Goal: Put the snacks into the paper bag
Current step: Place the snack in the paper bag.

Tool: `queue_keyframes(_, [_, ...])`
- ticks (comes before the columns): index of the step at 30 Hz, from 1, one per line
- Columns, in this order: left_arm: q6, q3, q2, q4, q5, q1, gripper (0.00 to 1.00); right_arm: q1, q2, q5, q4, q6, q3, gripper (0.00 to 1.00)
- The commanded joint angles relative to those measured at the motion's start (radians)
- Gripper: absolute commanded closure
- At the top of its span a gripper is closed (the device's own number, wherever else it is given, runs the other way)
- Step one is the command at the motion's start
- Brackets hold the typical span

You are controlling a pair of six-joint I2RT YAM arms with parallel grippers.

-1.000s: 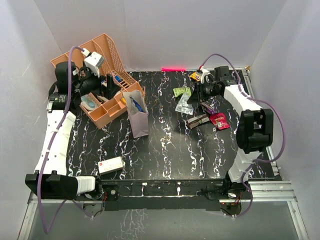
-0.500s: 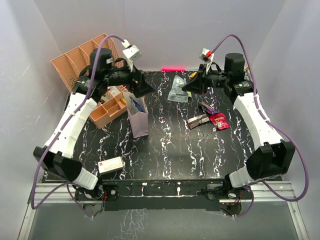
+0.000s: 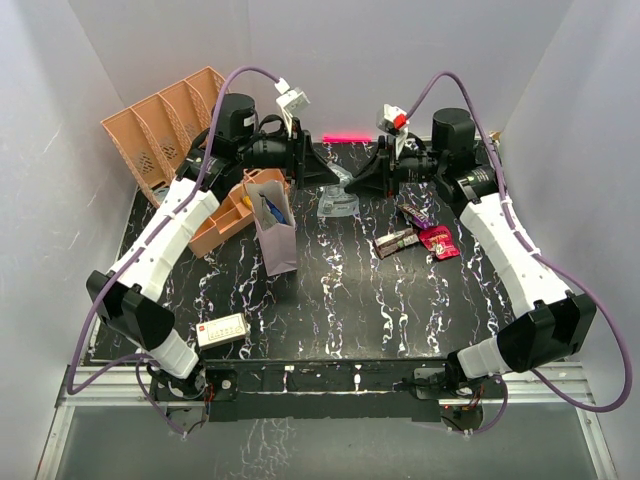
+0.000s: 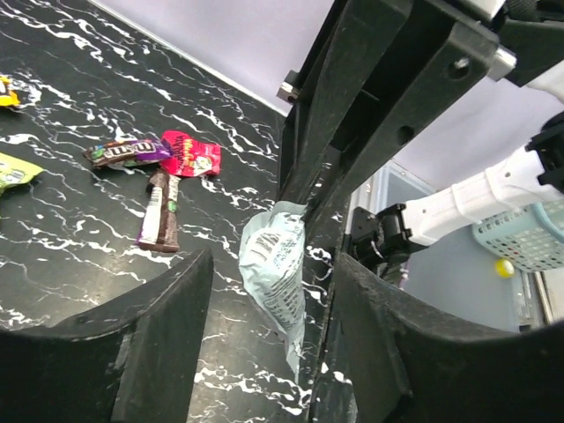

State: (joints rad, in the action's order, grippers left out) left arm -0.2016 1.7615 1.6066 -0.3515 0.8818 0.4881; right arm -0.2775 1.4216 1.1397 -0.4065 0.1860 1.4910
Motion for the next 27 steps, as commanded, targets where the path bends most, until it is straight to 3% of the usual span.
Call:
queue_keyframes(1, [-0.107, -0.007, -0.020, 0.092, 0.072, 0.003, 0.48, -0.014, -0.018, -0.001, -0.007, 0.046, 0.032, 0.86])
queue_keyframes(14, [-0.129, -0.077, -0.040, 0.136, 0.082, 0.003, 0.84, -0.034, -0.025, -0.025, -0.011, 0.058, 0.015, 0.86])
queue_keyframes(17, [-0.108, -0.084, -0.050, 0.128, 0.081, 0.003, 0.94, -0.033, -0.034, -0.035, -0.008, 0.053, 0.000, 0.80])
queue_keyframes(20, [-0.072, -0.083, -0.063, 0.104, 0.074, 0.003, 1.00, -0.034, -0.052, -0.060, -0.007, 0.054, -0.021, 0.69])
queue_keyframes(24, [0.003, -0.058, -0.083, 0.039, 0.061, 0.001, 1.00, -0.034, -0.079, -0.118, -0.043, 0.090, -0.046, 0.36])
queue_keyframes(27, [0.087, -0.017, -0.100, -0.043, 0.021, -0.004, 1.00, -0.032, -0.106, -0.189, -0.059, 0.115, -0.078, 0.24])
